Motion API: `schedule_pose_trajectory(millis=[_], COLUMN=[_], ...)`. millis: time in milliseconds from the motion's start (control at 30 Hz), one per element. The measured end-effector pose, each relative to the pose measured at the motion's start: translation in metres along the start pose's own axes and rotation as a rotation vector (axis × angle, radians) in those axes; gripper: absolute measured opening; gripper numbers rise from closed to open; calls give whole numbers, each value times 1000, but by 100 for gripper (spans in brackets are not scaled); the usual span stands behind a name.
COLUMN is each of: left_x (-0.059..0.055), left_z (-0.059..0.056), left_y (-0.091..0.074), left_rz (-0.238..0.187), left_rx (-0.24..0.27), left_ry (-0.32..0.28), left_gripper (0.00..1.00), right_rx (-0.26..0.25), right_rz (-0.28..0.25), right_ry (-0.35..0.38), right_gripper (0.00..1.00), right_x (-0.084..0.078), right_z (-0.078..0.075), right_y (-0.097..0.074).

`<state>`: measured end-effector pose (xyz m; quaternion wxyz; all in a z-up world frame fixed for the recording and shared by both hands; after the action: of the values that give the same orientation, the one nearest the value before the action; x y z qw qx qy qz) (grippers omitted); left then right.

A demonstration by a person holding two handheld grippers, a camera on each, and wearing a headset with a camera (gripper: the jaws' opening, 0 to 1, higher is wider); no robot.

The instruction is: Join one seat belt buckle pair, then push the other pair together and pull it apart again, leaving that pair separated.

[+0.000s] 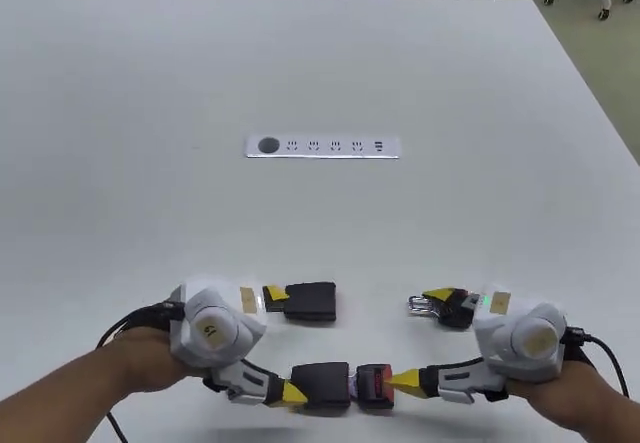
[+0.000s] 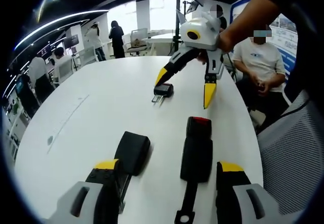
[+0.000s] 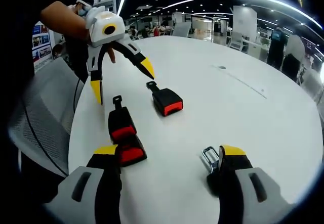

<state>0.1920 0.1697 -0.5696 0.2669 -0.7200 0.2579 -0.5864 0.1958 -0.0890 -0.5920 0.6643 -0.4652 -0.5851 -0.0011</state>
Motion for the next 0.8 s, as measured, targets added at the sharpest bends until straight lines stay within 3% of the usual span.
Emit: schedule_pose_trajectory(millis=[400,633,800], left_x=[3,5,2], left_z=[27,44,55], left_y=[-8,-7,2], left_rz=[17,27,45], left_rx=[22,22,8], left_ry=[23,32,24], left_gripper=[79,79,77], right_rx=[-26,-16,28], right_rz=[34,47,68], right_ry=[-21,-23,-29], right_gripper=[75,73,70], right_x=[-10,-13,-21], right_z=[-49,-63,-70], right_y=[-13,-8,3])
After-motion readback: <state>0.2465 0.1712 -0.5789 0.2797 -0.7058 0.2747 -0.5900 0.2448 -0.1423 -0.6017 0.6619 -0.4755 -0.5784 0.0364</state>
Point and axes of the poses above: the centre of the closed fingertips' face, and the gripper's own axes: y roughly forward along the fingers, z roughly to its left, x roughly out of its top, the point moved 9 cm from there along -y, roughly backward along the fingers, and after that the axes turned 14 degrees about -x, right-handed, at the moved point
